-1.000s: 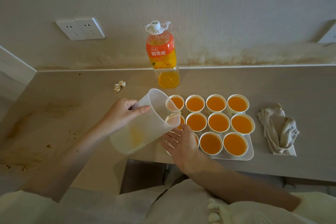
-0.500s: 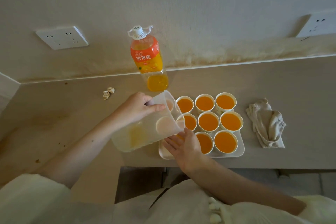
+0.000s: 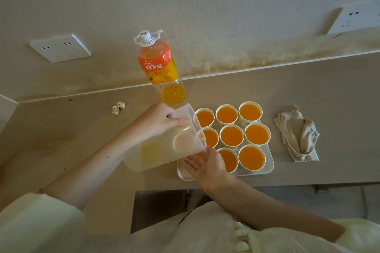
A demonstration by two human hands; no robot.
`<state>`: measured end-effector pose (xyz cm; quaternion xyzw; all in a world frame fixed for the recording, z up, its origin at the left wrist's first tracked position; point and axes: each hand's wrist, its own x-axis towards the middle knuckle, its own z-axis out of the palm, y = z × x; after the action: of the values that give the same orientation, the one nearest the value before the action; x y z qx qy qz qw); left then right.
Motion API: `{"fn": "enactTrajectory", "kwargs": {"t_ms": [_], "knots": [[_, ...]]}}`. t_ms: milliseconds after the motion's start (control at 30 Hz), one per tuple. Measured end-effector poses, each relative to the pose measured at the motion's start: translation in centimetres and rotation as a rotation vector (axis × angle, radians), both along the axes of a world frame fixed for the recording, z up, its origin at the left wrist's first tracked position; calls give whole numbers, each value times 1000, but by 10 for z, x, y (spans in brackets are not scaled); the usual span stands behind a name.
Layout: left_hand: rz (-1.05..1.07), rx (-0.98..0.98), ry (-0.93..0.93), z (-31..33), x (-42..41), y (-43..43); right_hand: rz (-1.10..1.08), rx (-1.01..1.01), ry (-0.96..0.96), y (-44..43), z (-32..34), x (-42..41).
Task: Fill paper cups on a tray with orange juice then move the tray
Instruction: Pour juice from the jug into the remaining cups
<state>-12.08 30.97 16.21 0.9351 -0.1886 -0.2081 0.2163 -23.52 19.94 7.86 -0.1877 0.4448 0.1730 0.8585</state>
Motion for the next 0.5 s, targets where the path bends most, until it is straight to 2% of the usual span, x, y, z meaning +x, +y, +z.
{"fn": "enactTrajectory", "kwargs": {"t_ms": [500], "knots": [[-15, 110, 17, 6, -1, -14, -15, 89, -7, -1, -3, -2]]}}
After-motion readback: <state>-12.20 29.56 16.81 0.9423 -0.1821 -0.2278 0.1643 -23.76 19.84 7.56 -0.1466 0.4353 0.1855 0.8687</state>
